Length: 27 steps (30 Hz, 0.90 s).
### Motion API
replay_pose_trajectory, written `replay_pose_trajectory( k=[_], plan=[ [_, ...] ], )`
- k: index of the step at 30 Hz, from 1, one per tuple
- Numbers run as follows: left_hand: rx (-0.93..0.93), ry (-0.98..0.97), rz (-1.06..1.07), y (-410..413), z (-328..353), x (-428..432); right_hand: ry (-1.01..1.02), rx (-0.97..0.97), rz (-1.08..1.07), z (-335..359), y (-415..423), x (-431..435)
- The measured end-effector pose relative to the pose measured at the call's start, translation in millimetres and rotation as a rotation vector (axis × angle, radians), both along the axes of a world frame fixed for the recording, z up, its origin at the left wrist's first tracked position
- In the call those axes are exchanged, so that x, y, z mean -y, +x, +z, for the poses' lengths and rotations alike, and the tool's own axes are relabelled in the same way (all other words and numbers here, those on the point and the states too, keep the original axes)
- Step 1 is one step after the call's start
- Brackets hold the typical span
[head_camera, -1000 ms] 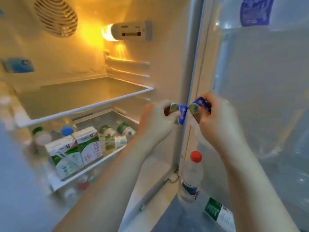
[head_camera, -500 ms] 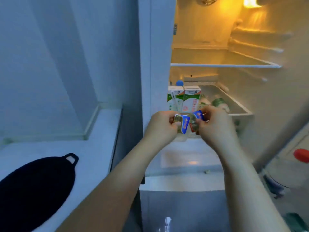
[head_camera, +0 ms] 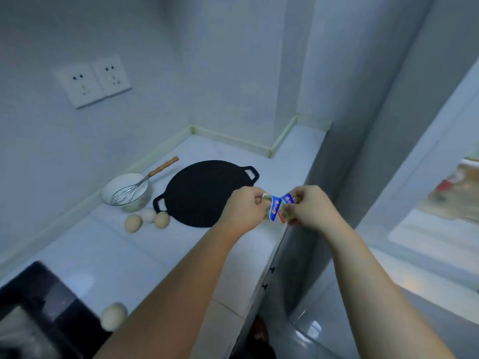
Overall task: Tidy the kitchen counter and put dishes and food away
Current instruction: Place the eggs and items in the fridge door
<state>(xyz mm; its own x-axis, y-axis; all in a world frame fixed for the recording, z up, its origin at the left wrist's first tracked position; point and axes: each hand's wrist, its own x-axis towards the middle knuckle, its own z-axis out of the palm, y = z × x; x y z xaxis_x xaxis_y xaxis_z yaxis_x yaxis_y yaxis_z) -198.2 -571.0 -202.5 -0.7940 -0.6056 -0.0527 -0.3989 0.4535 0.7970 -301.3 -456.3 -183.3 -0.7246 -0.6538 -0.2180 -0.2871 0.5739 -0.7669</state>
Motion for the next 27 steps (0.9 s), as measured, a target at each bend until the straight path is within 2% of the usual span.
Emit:
replay_pose_trajectory(
  k=[7,15,20,24,27],
  plan=[
    [0.07,0.002,0.245,74,-35,68,0.066,0.098,0.229,-30,57,99],
    [0.094,0.155,0.463,134,-91,110,0.106,0.123,0.391,-89,101,162],
    [0.17,0.211,0.572,166,-121,129,0.177,0.156,0.382,-121,122,185],
    [0.22,0.184,0.66,184,-137,145,0.232,0.231,0.313,-138,136,201],
    [0.21,0.18,0.718,186,-146,154,0.224,0.123,0.232,-150,137,206]
  ],
)
